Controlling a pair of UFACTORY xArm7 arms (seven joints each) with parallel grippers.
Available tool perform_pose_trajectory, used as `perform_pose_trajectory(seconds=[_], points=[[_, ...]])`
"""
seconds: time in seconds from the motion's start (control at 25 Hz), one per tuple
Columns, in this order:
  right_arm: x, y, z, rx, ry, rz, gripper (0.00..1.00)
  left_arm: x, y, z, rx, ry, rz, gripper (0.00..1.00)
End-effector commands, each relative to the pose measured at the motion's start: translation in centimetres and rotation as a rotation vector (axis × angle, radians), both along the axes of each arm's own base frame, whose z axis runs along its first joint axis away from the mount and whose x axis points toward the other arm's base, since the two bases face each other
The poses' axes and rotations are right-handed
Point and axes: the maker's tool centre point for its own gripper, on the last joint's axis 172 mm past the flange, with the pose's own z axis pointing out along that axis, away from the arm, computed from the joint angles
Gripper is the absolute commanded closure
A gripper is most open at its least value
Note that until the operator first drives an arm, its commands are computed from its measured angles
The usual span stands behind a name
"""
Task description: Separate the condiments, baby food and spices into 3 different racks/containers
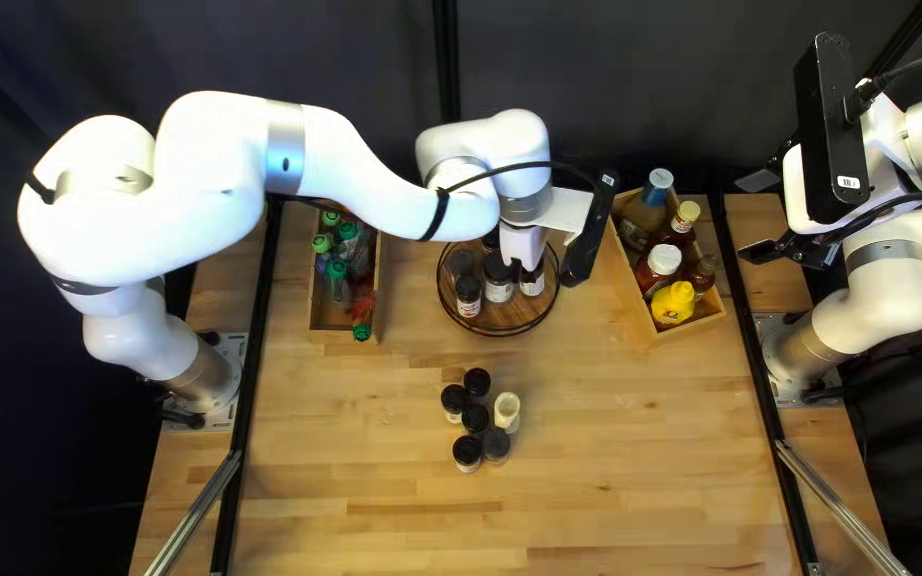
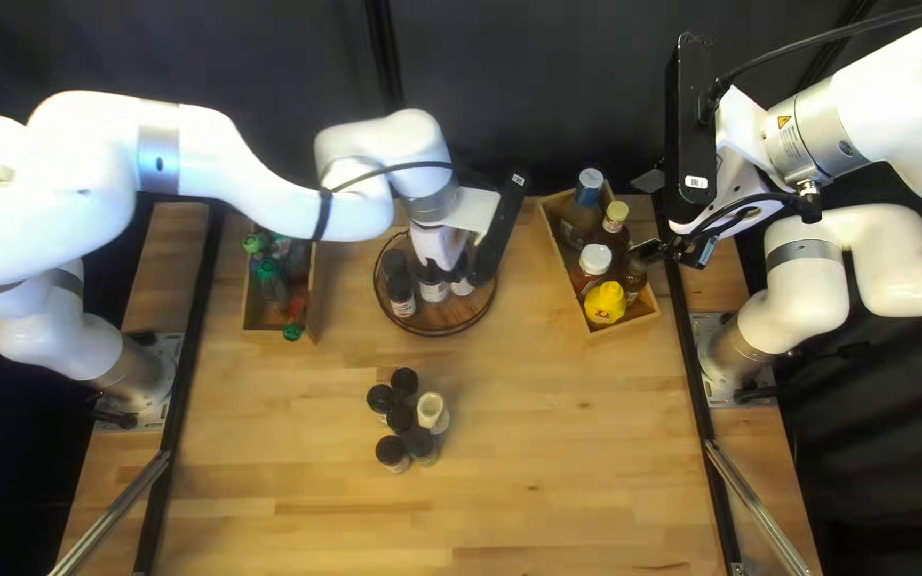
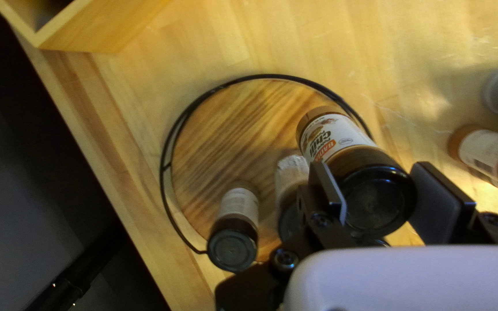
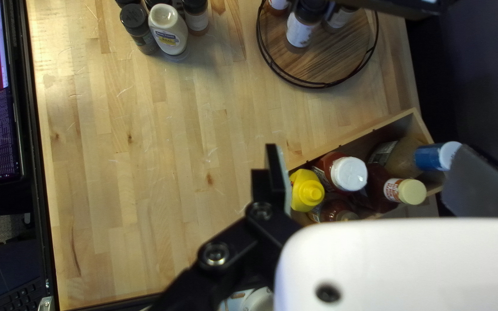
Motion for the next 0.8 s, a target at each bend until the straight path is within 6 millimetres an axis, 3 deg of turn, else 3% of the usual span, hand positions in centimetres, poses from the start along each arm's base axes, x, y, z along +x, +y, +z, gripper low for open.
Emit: perform_pose_trajectory(seconds=[0.04,0.28,0.8], points=[[0.0,0.0,0.0,0.000,0.000,0.000,0.00,0.6,0.7,-0.8,0.002,0.011,0.007,1.00],[0.0,0.0,0.0,0.000,0.000,0.000,0.00,0.7,1.9,-2.9,0.028,0.038,0.024,1.00],[0.0,0.0,0.0,0.000,0.000,0.000,0.00,0.7,2.8,-5.3,0.044,0.068,0.045,1.00]])
